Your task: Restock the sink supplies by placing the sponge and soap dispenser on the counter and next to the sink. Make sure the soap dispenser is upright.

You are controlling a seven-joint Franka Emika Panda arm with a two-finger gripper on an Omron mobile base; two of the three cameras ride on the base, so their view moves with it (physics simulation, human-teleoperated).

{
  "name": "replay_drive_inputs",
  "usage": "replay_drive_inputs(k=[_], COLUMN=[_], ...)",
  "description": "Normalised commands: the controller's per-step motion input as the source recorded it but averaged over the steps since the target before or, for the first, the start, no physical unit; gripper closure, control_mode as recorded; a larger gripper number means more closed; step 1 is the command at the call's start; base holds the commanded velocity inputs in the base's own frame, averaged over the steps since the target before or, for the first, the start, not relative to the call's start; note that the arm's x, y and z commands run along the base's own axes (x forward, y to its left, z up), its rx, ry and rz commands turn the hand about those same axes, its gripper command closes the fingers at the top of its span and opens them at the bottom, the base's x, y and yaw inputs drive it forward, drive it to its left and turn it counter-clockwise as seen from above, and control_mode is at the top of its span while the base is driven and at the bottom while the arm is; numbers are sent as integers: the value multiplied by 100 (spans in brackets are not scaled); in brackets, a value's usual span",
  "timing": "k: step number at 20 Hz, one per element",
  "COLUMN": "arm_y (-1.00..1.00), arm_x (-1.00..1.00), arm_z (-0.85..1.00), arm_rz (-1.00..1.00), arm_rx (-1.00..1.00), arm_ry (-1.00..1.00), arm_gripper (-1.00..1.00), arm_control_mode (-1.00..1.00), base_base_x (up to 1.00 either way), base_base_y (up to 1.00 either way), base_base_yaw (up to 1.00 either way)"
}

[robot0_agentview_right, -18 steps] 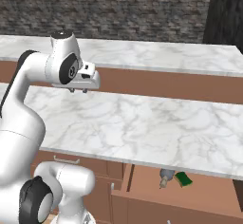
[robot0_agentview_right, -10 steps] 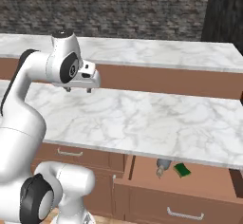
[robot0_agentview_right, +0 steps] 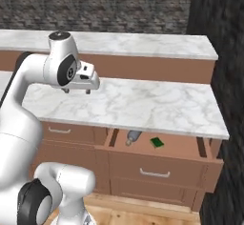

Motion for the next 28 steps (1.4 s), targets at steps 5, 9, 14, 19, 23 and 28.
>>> replay_drive_inputs(k=[5, 9, 14, 19, 23, 28], arm_y=[0, 0, 0, 0, -5, -1], arm_x=[0, 0, 0, 0, 16, 82], arm_z=[0, 0, 0, 0, -9, -94], arm_rz=[0, 0, 0, 0, 0, 0], arm_rx=[0, 0, 0, 0, 0, 0], arm_ry=[0, 0, 0, 0, 0, 18], arm_gripper=[-100, -100, -100, -100, -100, -100], arm_control_mode=[100, 100, 100, 100, -100, -100], base_base_x=[0, 0, 0, 0, 0, 0], base_base_y=[-77, -69, -50, -36, 0, 0], base_base_yaw=[0, 0, 0, 0, 0, 0])
